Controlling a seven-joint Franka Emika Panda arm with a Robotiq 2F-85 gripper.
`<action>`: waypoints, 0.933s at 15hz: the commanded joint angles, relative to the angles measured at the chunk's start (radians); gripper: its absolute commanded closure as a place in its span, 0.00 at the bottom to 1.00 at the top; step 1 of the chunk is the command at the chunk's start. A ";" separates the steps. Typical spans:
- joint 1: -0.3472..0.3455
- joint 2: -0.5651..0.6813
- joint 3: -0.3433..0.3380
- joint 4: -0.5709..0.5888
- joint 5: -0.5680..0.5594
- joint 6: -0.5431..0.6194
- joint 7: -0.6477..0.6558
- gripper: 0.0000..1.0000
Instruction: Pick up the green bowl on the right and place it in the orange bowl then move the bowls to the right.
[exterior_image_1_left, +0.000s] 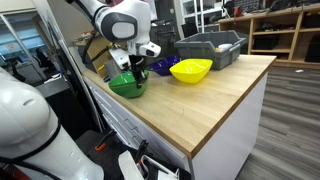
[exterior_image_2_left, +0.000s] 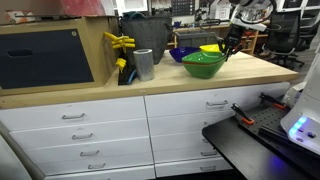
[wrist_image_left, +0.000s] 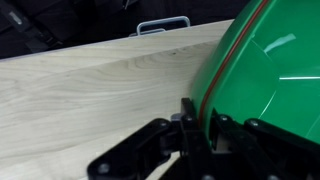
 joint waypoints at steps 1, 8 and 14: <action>0.060 0.004 0.029 -0.030 0.102 0.075 0.003 0.97; 0.148 0.077 0.078 0.003 0.260 0.212 -0.036 0.97; 0.162 0.105 0.096 0.042 0.304 0.263 -0.082 0.75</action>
